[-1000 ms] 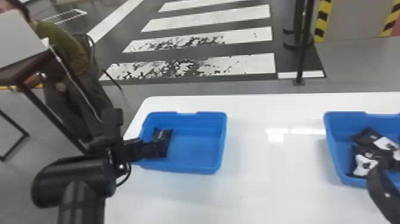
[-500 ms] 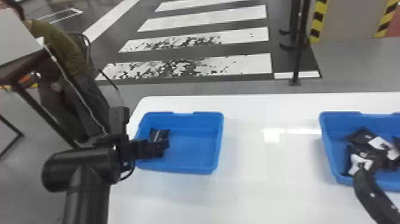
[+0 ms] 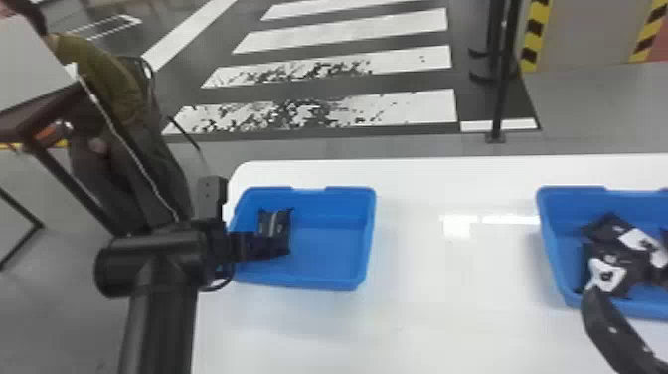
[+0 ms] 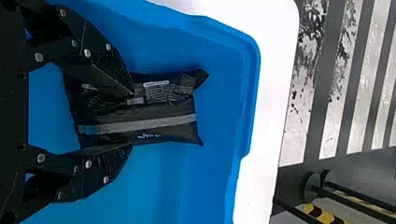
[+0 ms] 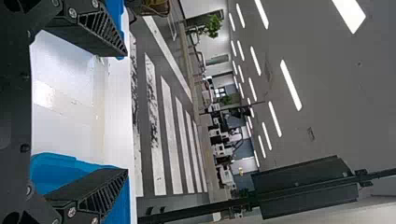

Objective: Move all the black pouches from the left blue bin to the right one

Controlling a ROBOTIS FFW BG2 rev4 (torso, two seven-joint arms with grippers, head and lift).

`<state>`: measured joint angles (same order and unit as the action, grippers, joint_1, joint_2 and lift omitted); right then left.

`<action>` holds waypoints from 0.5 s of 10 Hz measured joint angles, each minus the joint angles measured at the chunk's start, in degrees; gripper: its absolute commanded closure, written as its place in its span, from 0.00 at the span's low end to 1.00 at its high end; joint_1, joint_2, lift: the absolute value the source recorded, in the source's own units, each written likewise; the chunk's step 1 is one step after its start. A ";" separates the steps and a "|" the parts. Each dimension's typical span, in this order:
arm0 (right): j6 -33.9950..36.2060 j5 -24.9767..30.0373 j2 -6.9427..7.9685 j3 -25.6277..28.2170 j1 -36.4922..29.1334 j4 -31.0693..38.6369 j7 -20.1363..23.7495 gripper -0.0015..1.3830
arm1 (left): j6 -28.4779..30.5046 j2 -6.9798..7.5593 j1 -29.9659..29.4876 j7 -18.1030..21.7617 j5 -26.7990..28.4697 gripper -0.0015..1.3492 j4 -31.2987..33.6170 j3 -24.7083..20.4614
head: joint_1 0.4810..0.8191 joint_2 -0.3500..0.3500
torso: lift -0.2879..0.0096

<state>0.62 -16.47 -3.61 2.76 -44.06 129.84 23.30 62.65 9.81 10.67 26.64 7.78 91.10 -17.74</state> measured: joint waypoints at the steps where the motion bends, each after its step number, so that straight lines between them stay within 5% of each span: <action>1: 0.42 -0.29 0.00 -0.02 0.05 -0.17 0.09 0.11 | -0.69 0.01 -0.17 0.35 0.41 0.88 -0.29 0.11 | 0.63 0.91 | 0.50; 3: 1.10 -0.74 -0.03 -0.02 0.10 -0.33 0.41 0.11 | -2.59 -0.04 -1.31 1.10 1.23 0.90 0.13 0.51 | 0.63 0.92 | 0.50; 5: 1.78 -0.78 -0.20 -0.12 0.74 -0.26 1.11 0.11 | -5.03 -0.31 -7.09 1.51 -0.94 0.90 10.71 0.74 | 0.63 0.91 | 0.50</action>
<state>2.40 -17.25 -3.81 2.65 -43.32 129.58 24.41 57.63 9.50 3.59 28.15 6.84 101.82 -17.00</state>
